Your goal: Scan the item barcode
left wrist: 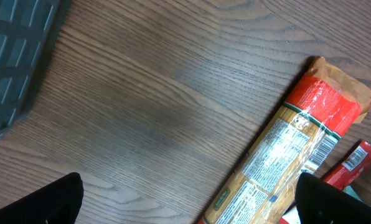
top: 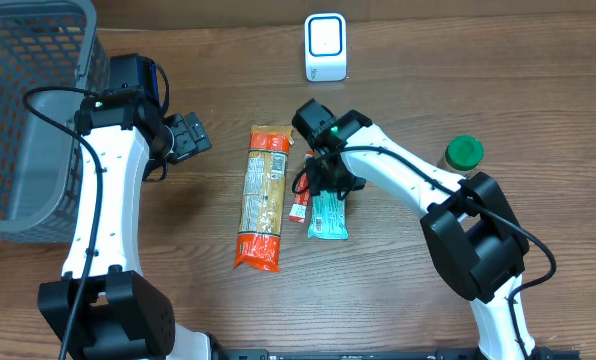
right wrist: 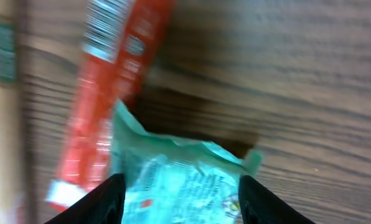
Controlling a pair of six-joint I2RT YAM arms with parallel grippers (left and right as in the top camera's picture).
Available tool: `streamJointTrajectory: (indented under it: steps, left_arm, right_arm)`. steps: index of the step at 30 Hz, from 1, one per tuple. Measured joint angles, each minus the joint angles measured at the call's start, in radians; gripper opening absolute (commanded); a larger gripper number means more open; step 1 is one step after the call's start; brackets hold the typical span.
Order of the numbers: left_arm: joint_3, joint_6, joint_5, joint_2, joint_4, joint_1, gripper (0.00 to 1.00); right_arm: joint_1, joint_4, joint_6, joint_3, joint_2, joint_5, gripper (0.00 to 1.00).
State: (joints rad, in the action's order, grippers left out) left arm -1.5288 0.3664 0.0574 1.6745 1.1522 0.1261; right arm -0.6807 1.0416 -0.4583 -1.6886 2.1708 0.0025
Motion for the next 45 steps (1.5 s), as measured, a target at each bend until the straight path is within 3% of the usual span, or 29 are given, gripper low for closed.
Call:
streamJointTrajectory:
  steps: [8,11,14,22,26,27,28,29,36,45]
  left_arm:
    - [0.000,0.000,0.000,0.000,0.000,0.000,1.00]
    - [0.000,0.000,0.000,0.000,0.000,0.000,1.00]
    - [0.000,0.000,0.000,0.000,0.000,0.000,1.00]
    - [0.000,0.000,0.000,0.000,0.000,0.000,1.00]
    - [0.000,0.000,0.000,0.000,0.000,0.000,1.00]
    - [0.000,0.000,0.000,0.000,0.000,0.000,1.00]
    - [0.000,0.000,0.000,0.000,0.000,0.000,1.00]
    - [0.000,0.000,0.000,0.000,0.000,0.000,1.00]
    - [0.000,0.000,0.000,0.000,0.000,0.000,1.00]
    - [0.000,0.000,0.000,0.000,0.000,0.000,1.00]
  right_arm:
    - [-0.002,0.053,-0.107,0.084,-0.027,0.119,0.60]
    - [-0.001,0.154,-0.144,0.090,-0.031,0.143,0.69]
    - [0.000,0.245,-0.180,0.096,-0.032,0.129,0.73]
    - [0.027,0.333,-0.206,0.071,-0.028,0.055,0.73]
    - [0.057,0.391,-0.213,-0.002,-0.029,0.047,0.63]
    - [0.063,0.404,-0.214,-0.010,-0.035,0.047,0.55]
    - [0.067,0.421,-0.217,-0.013,-0.042,0.046,0.23]
    - [0.072,0.442,-0.221,-0.013,-0.051,0.046,0.04]
    - [0.050,0.518,-0.219,-0.013,-0.111,0.047,0.04]
    - [-0.103,0.488,-0.226,0.081,-0.111,0.029,0.04]
